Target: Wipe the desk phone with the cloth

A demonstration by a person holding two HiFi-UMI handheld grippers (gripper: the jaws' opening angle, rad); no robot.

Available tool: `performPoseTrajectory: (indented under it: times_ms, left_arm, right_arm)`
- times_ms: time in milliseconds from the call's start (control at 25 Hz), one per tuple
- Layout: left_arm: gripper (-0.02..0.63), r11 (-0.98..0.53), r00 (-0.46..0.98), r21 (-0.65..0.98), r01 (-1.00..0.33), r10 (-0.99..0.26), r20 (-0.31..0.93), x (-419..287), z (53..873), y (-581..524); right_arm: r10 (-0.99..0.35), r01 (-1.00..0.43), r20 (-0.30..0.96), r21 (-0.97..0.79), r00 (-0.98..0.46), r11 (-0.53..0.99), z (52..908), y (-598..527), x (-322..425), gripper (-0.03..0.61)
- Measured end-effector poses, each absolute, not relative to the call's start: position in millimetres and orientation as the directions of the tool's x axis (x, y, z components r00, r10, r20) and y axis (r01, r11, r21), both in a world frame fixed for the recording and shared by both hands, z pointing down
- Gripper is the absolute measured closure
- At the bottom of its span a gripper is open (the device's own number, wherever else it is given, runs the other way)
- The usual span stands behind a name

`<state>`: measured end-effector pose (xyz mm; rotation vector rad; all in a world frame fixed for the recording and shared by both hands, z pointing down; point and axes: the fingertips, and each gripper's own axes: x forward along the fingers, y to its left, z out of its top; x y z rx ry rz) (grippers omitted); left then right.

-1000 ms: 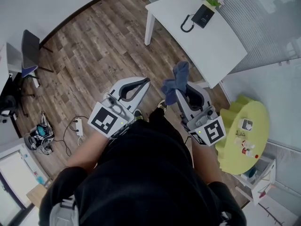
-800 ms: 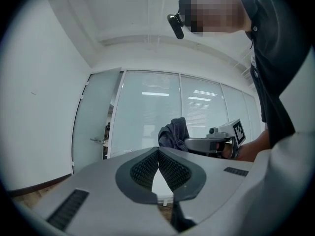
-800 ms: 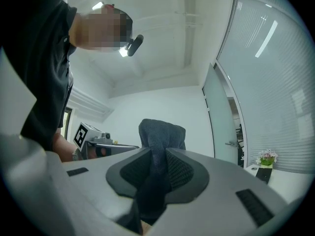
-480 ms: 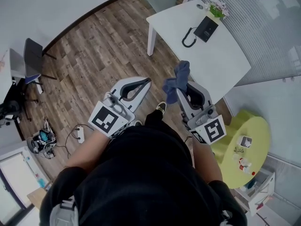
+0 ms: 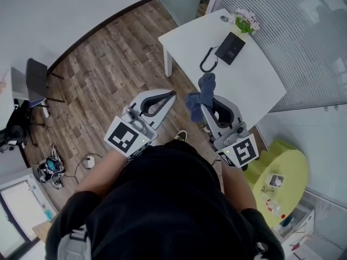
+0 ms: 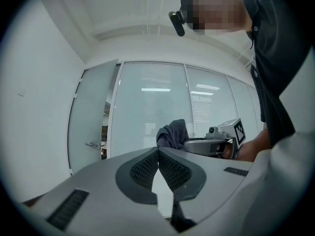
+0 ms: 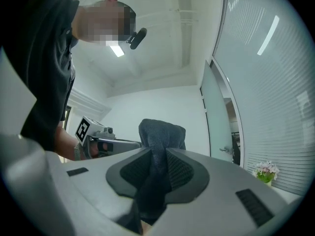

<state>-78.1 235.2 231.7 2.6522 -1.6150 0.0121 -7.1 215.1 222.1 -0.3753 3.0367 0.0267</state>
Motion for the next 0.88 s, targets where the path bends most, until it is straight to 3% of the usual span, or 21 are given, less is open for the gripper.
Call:
performPoseTrajectory:
  times_ms: [520,880]
  left_arm:
    - [0.603,-0.517,0.516,-0.006,-0.856,-0.855,0.059,-78,243,126]
    - [0.603,-0.665,0.664,0.012,-0.746,-0.743,0.090,-114,267,20]
  right_arm:
    - [-0.323,-0.322,-0.030,-0.027,-0.946,0.946,242,116,3,0.482]
    - [-0.503,-0.504,0.031,-0.071,-0.864,0.861,266,25,-38,0.482]
